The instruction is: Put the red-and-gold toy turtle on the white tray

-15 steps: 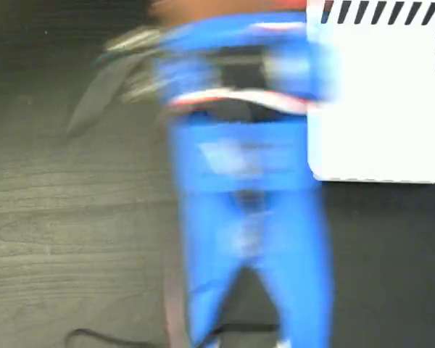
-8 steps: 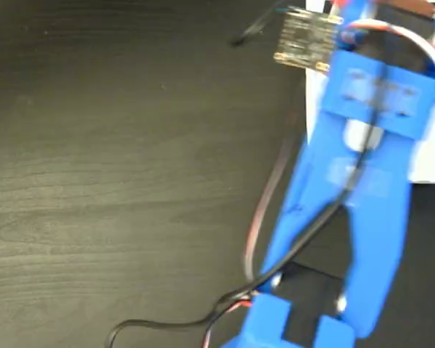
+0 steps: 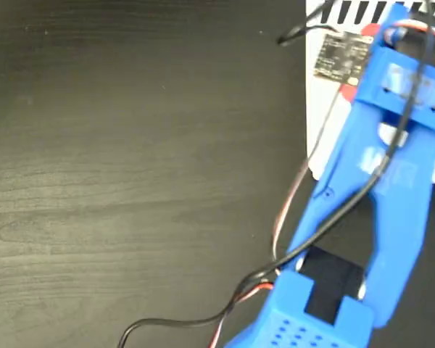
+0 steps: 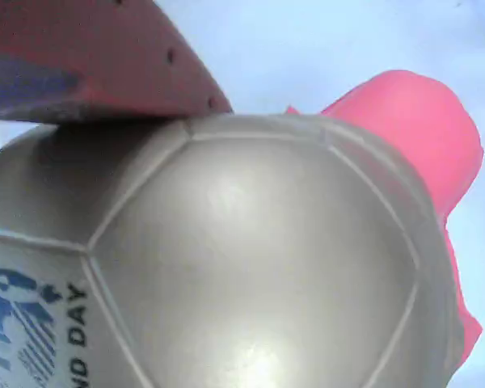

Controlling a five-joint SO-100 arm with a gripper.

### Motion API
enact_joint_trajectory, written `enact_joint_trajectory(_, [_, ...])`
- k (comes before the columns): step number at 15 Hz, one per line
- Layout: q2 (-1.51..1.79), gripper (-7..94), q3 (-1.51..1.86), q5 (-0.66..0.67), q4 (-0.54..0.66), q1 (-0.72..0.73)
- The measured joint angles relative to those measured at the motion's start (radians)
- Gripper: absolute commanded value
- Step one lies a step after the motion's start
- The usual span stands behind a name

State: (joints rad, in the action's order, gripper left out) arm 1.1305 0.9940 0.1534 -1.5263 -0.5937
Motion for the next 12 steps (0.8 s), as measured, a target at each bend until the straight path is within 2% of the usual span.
enact_joint_trajectory(5, [-0.002, 0, 0.041, 0.014, 0.014, 0.003])
enact_joint_trajectory(10, [-0.002, 6, 0.143, 0.020, 0.087, 0.003])
enact_joint_trajectory(12, [-0.002, 24, 0.143, 0.020, 0.087, 0.009])
